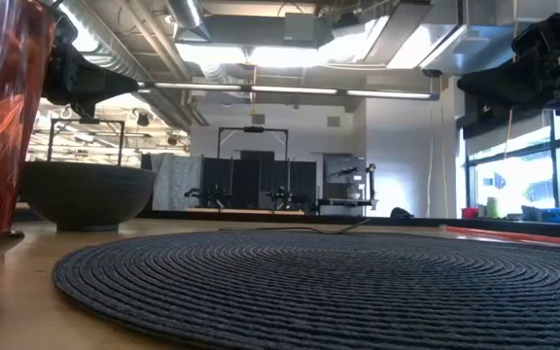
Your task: Pick & Place Utensil
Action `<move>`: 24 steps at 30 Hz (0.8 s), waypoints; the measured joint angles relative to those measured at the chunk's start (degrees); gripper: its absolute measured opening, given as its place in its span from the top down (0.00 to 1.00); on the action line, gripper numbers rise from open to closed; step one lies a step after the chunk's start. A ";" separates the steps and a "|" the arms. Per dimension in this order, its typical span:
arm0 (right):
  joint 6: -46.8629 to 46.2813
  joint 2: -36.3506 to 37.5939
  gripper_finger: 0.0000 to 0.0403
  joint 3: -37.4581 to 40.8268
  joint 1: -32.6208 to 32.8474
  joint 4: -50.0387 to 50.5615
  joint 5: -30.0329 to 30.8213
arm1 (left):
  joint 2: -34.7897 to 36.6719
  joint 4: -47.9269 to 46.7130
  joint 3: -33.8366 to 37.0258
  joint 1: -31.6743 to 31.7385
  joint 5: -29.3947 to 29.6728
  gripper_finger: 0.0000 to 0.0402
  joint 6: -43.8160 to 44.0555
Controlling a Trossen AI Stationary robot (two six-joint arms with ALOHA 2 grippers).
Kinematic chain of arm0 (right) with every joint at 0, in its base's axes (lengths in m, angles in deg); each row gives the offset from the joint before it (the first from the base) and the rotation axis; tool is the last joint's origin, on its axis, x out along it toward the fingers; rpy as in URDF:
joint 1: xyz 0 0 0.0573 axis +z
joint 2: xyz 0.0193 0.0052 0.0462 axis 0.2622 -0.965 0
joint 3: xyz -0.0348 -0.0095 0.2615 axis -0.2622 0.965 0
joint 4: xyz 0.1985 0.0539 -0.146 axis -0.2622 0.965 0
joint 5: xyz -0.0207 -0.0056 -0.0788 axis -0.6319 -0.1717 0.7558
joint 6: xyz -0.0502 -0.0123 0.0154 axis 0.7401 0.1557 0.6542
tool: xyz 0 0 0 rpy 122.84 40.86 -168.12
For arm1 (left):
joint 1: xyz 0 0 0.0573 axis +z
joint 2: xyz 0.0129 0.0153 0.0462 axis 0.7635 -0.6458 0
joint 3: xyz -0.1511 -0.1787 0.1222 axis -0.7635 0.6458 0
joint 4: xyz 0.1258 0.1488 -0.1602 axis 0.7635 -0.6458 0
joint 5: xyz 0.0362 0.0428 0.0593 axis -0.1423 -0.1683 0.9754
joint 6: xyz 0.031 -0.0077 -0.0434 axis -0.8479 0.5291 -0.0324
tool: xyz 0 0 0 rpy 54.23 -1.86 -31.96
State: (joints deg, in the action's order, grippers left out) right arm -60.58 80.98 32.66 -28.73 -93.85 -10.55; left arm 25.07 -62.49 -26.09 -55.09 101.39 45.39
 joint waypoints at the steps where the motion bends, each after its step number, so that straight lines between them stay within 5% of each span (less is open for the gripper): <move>1: -0.01 0.00 0.90 0.00 -0.01 0.00 0.00 | 0.00 -0.02 -0.01 0.00 0.01 0.99 0.02; 12: 0.05 0.01 0.90 0.00 -0.01 -0.04 0.01 | -0.02 0.71 0.02 0.00 0.02 0.99 0.02; 24: -2.95 0.01 0.90 0.00 -0.01 -0.04 -0.02 | 0.01 12.97 0.02 0.21 3.33 0.99 -4.60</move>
State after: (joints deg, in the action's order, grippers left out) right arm -63.53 80.99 32.66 -28.73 -93.90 -10.58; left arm 25.07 -49.53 -26.07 -54.88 104.72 40.79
